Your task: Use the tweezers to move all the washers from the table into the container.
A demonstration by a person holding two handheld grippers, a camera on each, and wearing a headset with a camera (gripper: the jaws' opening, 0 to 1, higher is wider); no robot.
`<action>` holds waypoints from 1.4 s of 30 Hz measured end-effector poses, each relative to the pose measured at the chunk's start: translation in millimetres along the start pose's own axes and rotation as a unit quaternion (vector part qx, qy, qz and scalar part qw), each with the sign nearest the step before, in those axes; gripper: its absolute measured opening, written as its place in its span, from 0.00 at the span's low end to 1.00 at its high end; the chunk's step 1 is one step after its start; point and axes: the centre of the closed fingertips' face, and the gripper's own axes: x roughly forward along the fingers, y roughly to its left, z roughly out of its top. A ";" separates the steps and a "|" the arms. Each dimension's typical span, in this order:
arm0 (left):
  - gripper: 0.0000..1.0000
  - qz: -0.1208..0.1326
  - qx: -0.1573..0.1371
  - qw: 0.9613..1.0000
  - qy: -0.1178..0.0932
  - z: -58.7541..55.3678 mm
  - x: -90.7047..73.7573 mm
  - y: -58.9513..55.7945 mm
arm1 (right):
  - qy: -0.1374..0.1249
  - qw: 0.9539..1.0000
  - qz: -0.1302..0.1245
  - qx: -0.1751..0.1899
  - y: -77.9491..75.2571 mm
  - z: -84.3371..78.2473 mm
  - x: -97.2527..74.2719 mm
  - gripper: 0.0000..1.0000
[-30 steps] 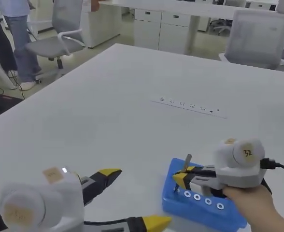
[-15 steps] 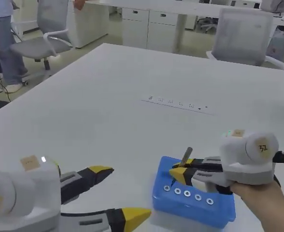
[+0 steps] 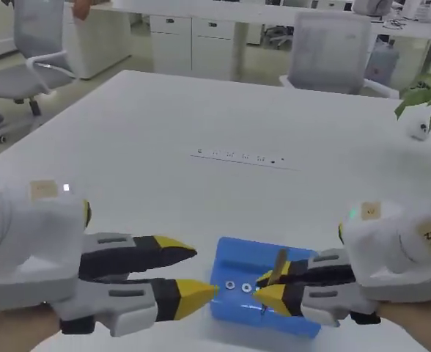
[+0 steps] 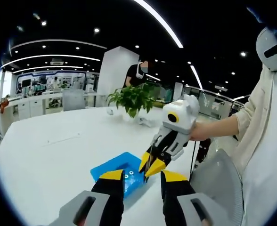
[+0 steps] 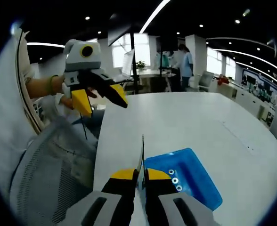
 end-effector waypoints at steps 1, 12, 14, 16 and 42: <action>0.24 -0.012 0.007 1.000 0.003 2.1 3.2 -3.6 | 0.006 1.000 0.004 0.005 3.1 -3.2 -1.1 0.04; 0.06 -0.117 0.074 0.987 0.078 -7.8 53.0 -42.8 | 0.065 0.997 0.014 0.035 25.0 -38.4 -9.4 0.03; 0.05 -0.124 0.086 0.984 0.091 -11.6 61.5 -46.7 | 0.073 0.997 0.015 0.033 28.5 -43.4 -9.4 0.04; 0.05 -0.135 0.096 0.981 0.102 -13.9 68.4 -50.1 | 0.082 0.996 0.017 0.030 32.4 -47.6 -9.8 0.03; 0.00 -0.164 0.185 0.929 0.275 -116.0 66.7 -20.5 | 0.026 0.990 -0.109 0.080 21.9 -85.9 -26.0 0.37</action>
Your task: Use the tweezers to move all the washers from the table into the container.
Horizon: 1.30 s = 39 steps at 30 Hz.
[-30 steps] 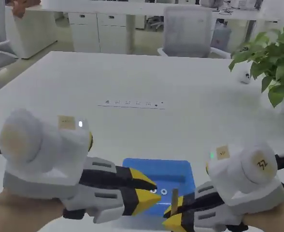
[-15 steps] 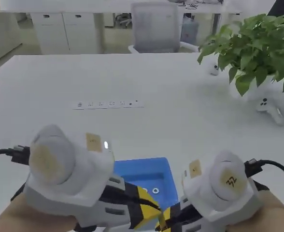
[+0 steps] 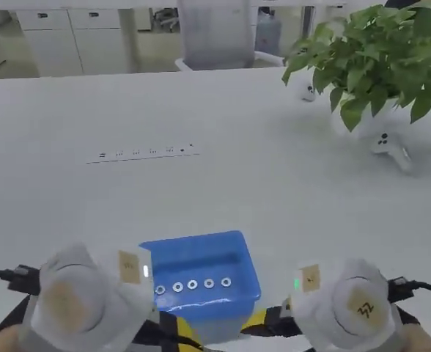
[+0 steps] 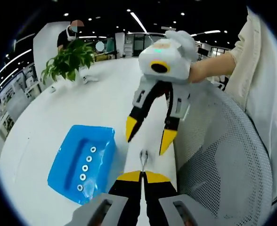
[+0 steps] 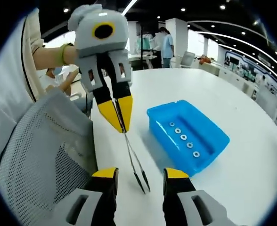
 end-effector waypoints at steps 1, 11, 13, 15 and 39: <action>0.00 -0.001 0.001 1.000 0.013 -7.5 1.6 -0.4 | -0.008 1.000 -0.011 0.008 -2.4 -1.2 -5.8 0.40; 0.00 0.000 -0.029 0.997 0.069 -46.3 24.4 -2.8 | -0.088 0.992 -0.080 0.031 -18.5 -8.7 -73.0 0.59; 0.00 0.000 -0.026 0.996 0.081 -49.6 27.2 -3.0 | -0.111 0.989 -0.088 0.053 -21.7 -8.4 -81.6 0.62; 0.00 0.000 -0.031 0.995 0.092 -53.0 30.1 -3.4 | -0.129 0.985 -0.098 0.063 -25.1 -6.9 -87.5 0.62; 0.59 0.186 -0.311 0.913 -0.189 -19.6 -44.1 1.6 | -0.173 0.974 -0.111 0.091 -31.3 2.5 -89.6 0.70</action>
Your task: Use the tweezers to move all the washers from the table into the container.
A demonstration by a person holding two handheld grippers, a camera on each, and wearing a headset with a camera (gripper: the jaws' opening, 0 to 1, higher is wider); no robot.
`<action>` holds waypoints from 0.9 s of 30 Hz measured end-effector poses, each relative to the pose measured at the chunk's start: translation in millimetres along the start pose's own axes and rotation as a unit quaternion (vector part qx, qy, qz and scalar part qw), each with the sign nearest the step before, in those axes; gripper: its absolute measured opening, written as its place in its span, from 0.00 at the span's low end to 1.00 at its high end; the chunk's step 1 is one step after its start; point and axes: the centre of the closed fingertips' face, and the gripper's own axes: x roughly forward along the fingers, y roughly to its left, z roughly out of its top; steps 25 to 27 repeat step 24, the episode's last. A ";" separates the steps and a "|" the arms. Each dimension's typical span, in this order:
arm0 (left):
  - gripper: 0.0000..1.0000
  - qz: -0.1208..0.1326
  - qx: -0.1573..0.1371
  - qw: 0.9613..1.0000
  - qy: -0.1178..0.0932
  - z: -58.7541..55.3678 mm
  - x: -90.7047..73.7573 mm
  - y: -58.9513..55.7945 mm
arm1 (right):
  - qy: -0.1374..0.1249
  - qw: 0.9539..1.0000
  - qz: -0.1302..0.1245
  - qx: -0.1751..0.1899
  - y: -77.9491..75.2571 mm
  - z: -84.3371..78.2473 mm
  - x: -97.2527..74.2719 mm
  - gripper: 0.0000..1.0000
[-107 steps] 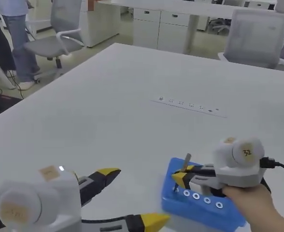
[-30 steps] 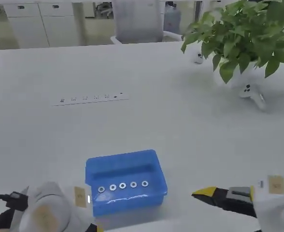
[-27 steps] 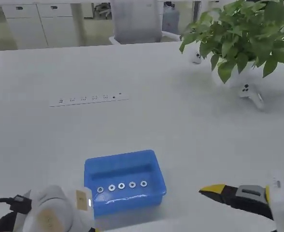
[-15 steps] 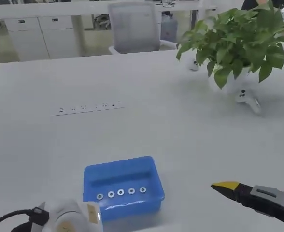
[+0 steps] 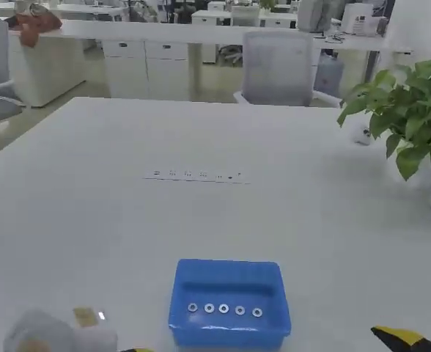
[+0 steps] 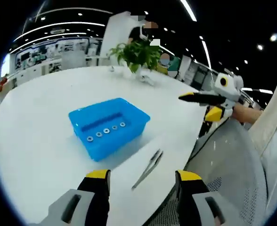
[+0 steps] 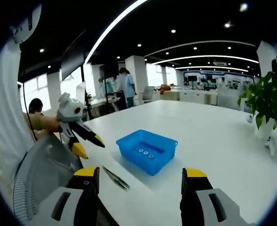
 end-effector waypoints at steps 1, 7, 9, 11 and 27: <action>0.62 0.022 0.000 0.999 -0.042 13.5 -10.6 5.7 | -0.002 1.000 -0.001 -0.002 1.1 1.2 0.5 0.71; 0.86 0.087 -0.023 0.978 -0.189 51.0 -46.3 21.2 | -0.025 1.000 -0.015 -0.008 0.0 9.2 -0.3 0.79; 0.98 0.110 -0.021 0.969 -0.218 57.2 -52.9 25.5 | -0.047 0.999 -0.023 -0.006 -0.6 17.2 -2.1 0.83; 0.99 0.137 -0.018 0.962 -0.235 60.8 -60.2 29.0 | -0.090 0.995 -0.035 -0.007 -0.6 34.0 -4.8 0.87; 0.99 0.187 0.039 0.955 -0.226 57.6 -56.5 38.0 | -0.115 0.984 -0.129 -0.038 -32.5 43.5 -17.1 0.99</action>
